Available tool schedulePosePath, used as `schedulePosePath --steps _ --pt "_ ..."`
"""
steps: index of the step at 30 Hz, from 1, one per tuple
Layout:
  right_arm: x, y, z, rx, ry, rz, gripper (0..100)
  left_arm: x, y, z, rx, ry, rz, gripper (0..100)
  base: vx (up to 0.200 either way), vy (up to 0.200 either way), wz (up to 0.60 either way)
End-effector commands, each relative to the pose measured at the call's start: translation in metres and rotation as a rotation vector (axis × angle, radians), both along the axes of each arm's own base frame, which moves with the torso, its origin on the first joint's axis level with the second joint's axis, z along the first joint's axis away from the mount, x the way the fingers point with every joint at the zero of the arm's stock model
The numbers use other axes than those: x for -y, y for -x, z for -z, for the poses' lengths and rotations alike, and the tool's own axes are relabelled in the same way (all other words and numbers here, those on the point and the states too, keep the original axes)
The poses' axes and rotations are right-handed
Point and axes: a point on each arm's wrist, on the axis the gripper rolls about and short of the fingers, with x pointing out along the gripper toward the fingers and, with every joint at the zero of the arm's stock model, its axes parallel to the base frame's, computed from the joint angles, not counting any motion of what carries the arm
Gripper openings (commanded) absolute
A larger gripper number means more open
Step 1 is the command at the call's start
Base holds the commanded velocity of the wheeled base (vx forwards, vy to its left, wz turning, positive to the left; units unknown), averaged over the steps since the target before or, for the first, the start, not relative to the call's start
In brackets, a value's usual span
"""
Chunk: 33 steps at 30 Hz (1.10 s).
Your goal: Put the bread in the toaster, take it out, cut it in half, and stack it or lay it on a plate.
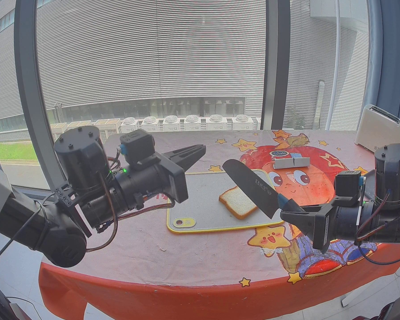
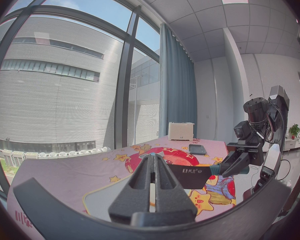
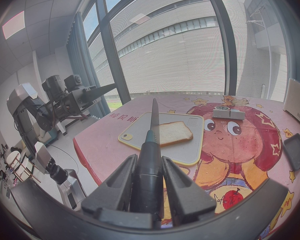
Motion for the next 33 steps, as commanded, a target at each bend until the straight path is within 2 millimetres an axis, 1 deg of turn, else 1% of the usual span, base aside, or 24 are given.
schedulePosePath --steps 1,5,9,10,11,13,16,20,23,27,29,33 --pt "0.000 -0.003 -0.003 0.001 -0.006 0.010 0 0.014 -0.010 -0.019 0.044 0.012 0.044 0 0.000 0.000 0.00" --pt "0.000 -0.004 -0.002 -0.006 0.001 0.013 0 0.024 -0.020 -0.018 0.012 -0.013 0.082 0 0.000 0.000 0.00" --pt "0.000 -0.003 0.000 -0.023 0.014 0.012 0 0.033 -0.016 -0.019 0.014 -0.037 0.172 0 0.000 0.000 0.00" --pt "0.000 -0.003 0.001 -0.030 0.020 0.012 0 0.035 -0.018 -0.014 0.003 -0.055 0.186 0 0.000 0.000 0.00" --pt "0.001 -0.003 0.002 -0.037 0.025 0.012 0 0.038 -0.022 -0.007 -0.012 -0.081 0.188 0 0.000 0.000 0.00" --pt "0.001 -0.003 0.003 -0.040 0.029 0.013 0 0.041 -0.027 -0.004 -0.012 -0.102 0.188 0 0.000 0.000 0.00" --pt "0.000 -0.004 0.004 -0.043 0.032 0.016 0 0.047 -0.035 -0.002 -0.008 -0.124 0.188 0 0.000 0.000 0.00" --pt "0.000 -0.004 0.004 -0.044 0.034 0.017 0 0.054 -0.044 -0.005 0.006 -0.116 0.187 0 0.000 0.000 0.00" --pt "0.000 -0.004 0.004 -0.044 0.034 0.019 0 0.056 -0.046 -0.006 0.014 -0.108 0.187 0 0.000 0.000 0.00" --pt "0.000 -0.003 0.004 -0.041 0.032 0.017 0 0.055 -0.044 -0.009 -0.007 -0.089 0.189 0 0.000 0.000 0.00" --pt "0.000 -0.004 0.003 -0.040 0.032 0.020 0 0.054 -0.042 -0.012 -0.047 -0.052 0.190 0 0.000 -0.200 0.00" --pt "0.001 -0.003 0.003 -0.038 0.031 0.018 0 0.053 -0.042 -0.016 -0.039 -0.042 0.177 0 0.000 -0.200 0.00"
